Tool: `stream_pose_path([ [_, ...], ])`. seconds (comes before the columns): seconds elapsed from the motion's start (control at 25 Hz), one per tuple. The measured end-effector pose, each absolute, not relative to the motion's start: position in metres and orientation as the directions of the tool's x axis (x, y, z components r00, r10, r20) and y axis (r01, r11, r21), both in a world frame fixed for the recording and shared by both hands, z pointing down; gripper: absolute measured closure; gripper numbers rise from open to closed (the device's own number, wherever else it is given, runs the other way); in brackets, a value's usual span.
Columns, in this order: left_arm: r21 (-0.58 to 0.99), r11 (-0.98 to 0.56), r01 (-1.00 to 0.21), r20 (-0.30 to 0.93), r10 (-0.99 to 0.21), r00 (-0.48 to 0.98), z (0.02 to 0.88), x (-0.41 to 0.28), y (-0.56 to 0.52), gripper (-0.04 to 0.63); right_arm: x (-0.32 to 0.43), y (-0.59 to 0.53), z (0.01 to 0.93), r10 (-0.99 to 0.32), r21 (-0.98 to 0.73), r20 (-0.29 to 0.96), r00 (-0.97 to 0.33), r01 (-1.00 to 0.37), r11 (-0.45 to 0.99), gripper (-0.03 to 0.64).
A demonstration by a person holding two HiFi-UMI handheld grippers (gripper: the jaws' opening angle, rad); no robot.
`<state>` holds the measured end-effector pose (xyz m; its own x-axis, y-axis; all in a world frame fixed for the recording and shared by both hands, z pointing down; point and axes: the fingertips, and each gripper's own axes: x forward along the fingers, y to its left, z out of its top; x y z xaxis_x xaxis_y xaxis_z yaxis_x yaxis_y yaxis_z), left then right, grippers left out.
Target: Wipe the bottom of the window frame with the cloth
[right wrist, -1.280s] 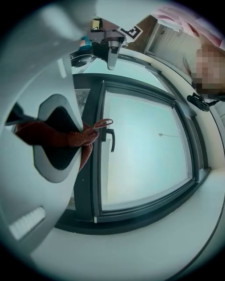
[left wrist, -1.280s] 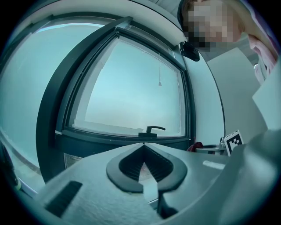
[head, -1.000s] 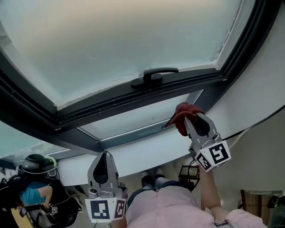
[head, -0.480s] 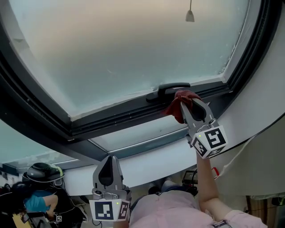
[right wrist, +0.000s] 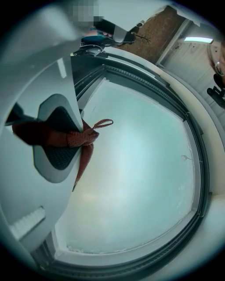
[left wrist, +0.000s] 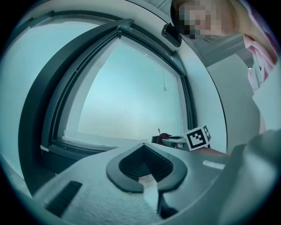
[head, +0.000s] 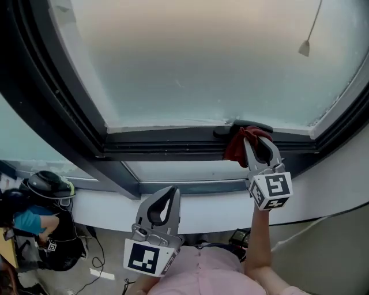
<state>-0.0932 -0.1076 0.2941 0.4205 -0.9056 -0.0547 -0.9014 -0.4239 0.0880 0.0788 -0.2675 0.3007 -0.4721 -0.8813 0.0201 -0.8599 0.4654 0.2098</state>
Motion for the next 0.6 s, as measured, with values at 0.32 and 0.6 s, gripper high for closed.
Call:
stream_pose_path([
  [0.32,0.105,-0.434,-0.895,-0.055,-0.901,0.431,0.296,-0.066,-0.118,0.601,0.068,-0.277,0.301,-0.858,0.278,0.027,-0.513,-0.821,0.499,0.54],
  [0.6,0.111,-0.439,-0.892,-0.06,-0.899,0.435,0.296,-0.047,-0.124,0.601,0.07,-0.274,0.304,-0.839,0.295,0.04,-0.543,-0.796,0.529,0.538],
])
